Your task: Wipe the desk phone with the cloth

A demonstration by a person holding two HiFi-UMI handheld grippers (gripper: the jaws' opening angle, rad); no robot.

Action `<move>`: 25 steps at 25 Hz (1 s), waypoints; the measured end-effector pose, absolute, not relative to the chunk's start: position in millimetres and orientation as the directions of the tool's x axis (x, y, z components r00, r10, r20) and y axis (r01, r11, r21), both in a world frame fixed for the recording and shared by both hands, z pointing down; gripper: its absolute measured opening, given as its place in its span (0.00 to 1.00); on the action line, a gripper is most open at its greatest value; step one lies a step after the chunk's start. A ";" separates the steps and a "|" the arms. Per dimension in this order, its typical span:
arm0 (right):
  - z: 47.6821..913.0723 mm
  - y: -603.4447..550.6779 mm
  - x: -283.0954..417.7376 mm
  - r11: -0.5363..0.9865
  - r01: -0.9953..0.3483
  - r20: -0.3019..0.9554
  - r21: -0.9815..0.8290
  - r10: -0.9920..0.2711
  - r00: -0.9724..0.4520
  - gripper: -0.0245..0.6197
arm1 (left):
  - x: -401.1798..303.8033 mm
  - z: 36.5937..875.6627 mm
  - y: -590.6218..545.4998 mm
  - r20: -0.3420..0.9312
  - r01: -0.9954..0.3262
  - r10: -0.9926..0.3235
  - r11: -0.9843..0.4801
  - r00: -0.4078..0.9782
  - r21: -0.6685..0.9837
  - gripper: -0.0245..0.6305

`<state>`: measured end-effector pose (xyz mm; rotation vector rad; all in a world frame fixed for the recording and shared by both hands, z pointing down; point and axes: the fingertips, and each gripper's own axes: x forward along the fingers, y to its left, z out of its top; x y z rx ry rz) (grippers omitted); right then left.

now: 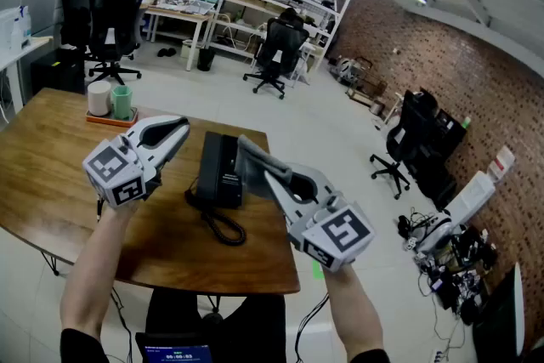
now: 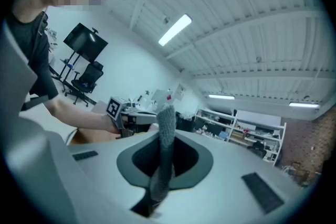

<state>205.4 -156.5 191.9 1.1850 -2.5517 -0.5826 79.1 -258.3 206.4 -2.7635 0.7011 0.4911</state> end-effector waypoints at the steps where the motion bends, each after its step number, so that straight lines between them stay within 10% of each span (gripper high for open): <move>1: 201.7 -187.4 202.7 0.579 -0.677 0.097 0.454 -0.787 -0.609 0.08 | 78.6 217.4 -276.9 -0.364 -0.506 -0.429 -0.850 0.826 -0.145 0.06; 9: 294.0 -368.5 168.5 0.528 -0.713 0.283 0.462 -0.849 -0.446 0.08 | 73.4 288.1 -343.5 -0.257 -0.515 -0.479 -0.853 0.839 -0.090 0.06; 25: 352.5 -384.0 127.9 0.562 -0.338 0.472 0.755 -0.824 -0.314 0.08 | 63.9 297.7 -350.9 -0.252 -0.491 -0.478 -0.871 0.841 0.013 0.06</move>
